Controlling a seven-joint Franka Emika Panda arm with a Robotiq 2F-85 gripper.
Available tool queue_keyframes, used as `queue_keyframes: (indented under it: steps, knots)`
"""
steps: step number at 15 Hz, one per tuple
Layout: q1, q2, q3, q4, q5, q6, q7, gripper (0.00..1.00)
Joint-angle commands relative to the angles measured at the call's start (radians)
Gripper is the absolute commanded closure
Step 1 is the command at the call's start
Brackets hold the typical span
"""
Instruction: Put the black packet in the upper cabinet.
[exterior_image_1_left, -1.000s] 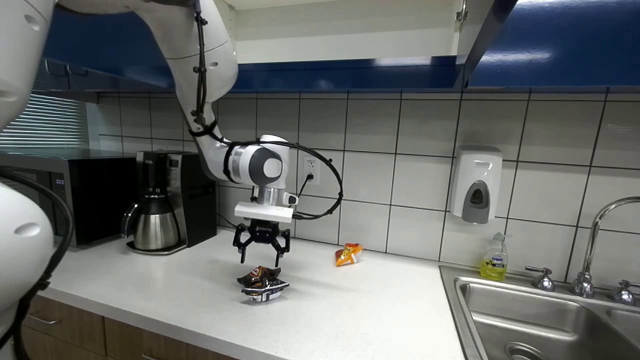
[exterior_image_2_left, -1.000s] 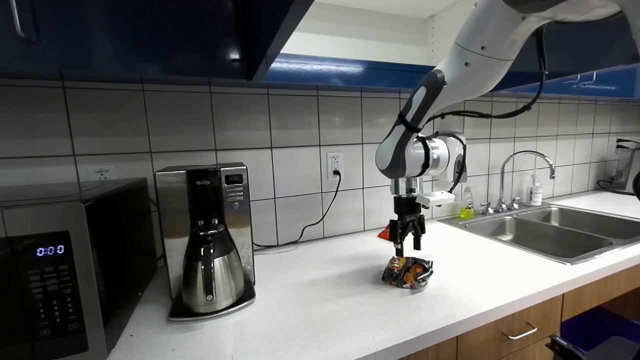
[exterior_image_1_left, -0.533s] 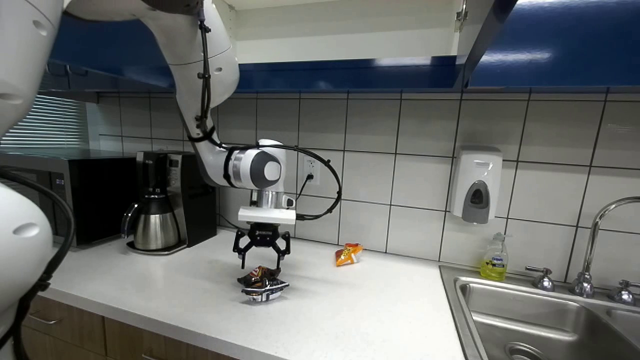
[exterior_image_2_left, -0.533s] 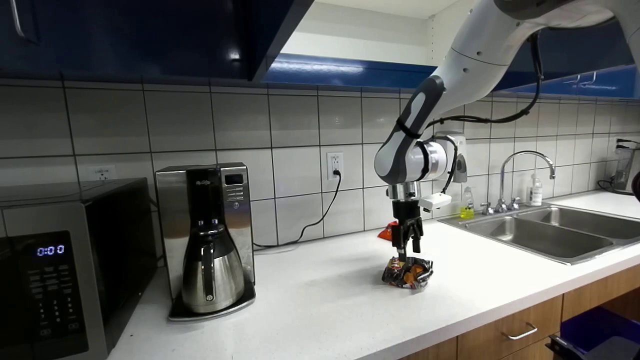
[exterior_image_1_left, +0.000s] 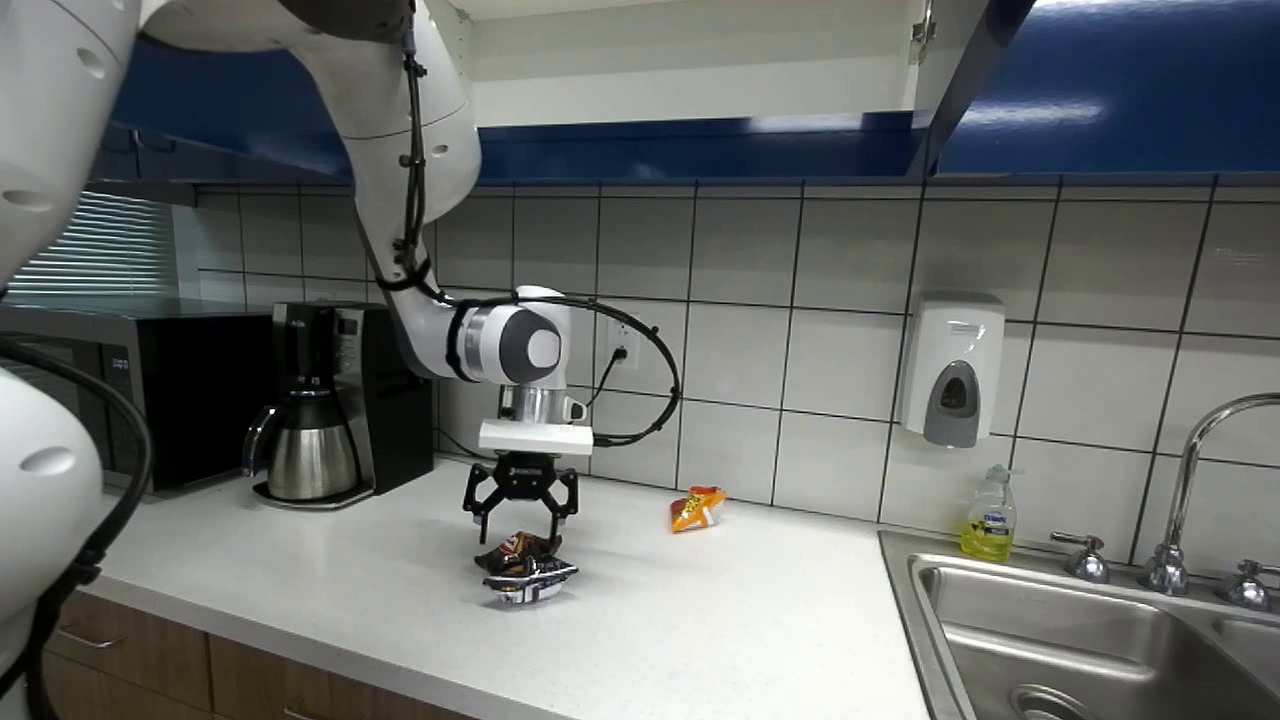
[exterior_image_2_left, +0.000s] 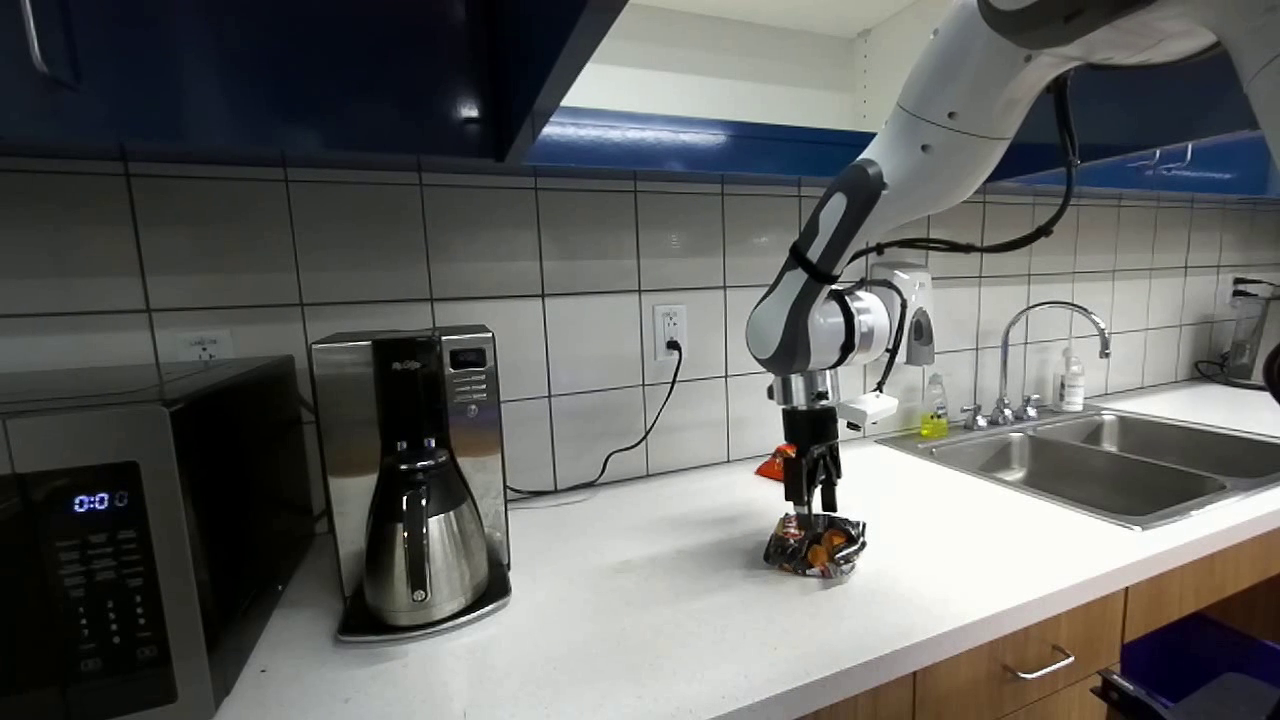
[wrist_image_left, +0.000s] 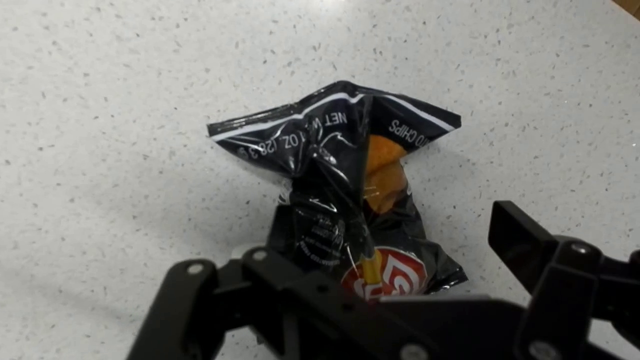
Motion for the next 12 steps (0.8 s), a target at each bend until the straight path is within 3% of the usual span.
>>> queue_keyframes:
  steps: [1, 12]
  knots:
    - [-0.031, 0.017, 0.028, 0.020, -0.022, 0.002, -0.025, 0.00]
    - [-0.033, 0.035, 0.030, 0.037, -0.024, 0.001, -0.028, 0.00]
